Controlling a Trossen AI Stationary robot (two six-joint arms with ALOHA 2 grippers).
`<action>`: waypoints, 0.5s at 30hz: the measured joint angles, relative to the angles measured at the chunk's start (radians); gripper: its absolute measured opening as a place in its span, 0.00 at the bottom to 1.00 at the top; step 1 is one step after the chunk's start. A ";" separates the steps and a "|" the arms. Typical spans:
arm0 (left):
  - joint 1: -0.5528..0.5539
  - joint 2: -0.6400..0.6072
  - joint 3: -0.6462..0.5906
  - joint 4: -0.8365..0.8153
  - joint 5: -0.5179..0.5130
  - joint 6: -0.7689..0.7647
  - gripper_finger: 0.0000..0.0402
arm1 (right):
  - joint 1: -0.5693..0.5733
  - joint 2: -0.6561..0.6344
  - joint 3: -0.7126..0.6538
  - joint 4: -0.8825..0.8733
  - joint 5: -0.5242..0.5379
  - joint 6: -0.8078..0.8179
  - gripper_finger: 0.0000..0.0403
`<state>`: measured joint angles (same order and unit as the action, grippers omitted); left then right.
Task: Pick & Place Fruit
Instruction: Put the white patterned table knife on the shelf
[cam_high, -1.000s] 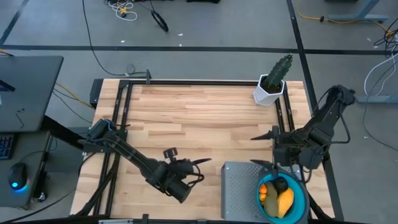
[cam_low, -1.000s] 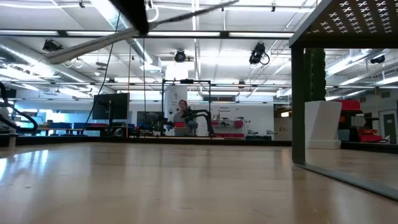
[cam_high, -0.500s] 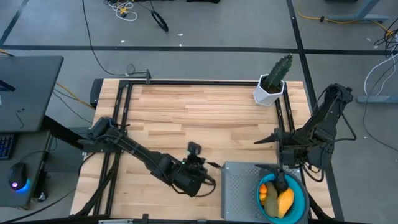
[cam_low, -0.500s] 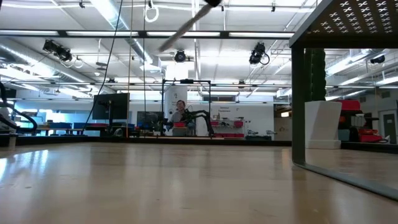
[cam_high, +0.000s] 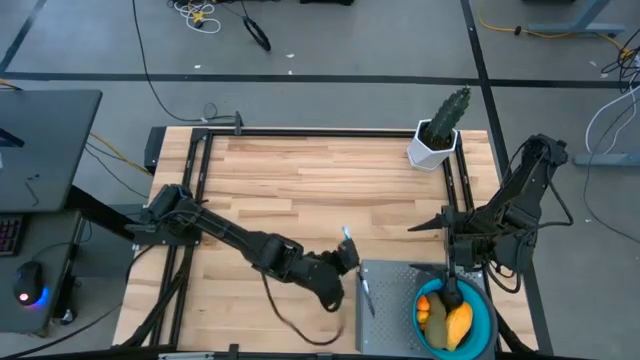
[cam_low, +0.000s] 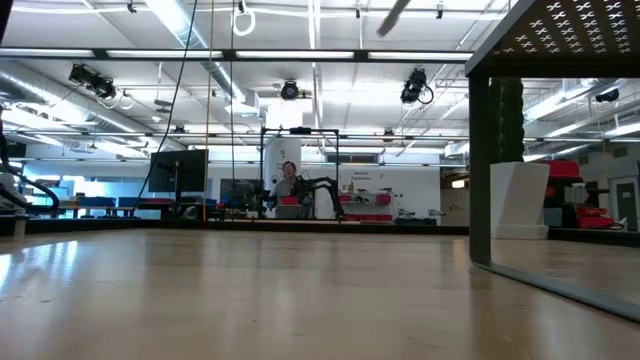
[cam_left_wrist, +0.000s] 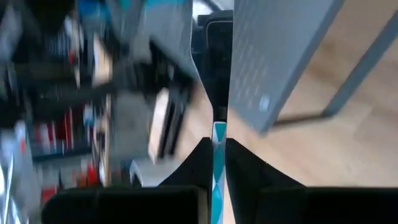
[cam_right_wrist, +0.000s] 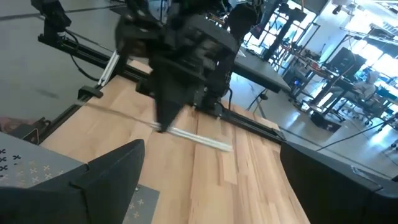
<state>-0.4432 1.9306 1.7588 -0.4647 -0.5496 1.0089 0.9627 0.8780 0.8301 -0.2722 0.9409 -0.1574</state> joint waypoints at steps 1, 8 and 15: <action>0.003 0.001 0.000 0.019 0.038 0.035 0.08 | 0.000 0.000 0.000 0.000 0.000 0.000 0.96; 0.030 0.001 0.000 0.113 0.209 0.206 0.11 | 0.000 0.000 0.000 0.000 0.000 0.000 0.96; 0.052 0.002 0.000 0.125 0.307 0.220 0.08 | 0.000 0.000 0.000 0.000 -0.007 0.031 0.96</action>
<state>-0.3908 1.9324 1.7588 -0.3401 -0.2424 1.2288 0.9627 0.8780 0.8299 -0.2722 0.9336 -0.1267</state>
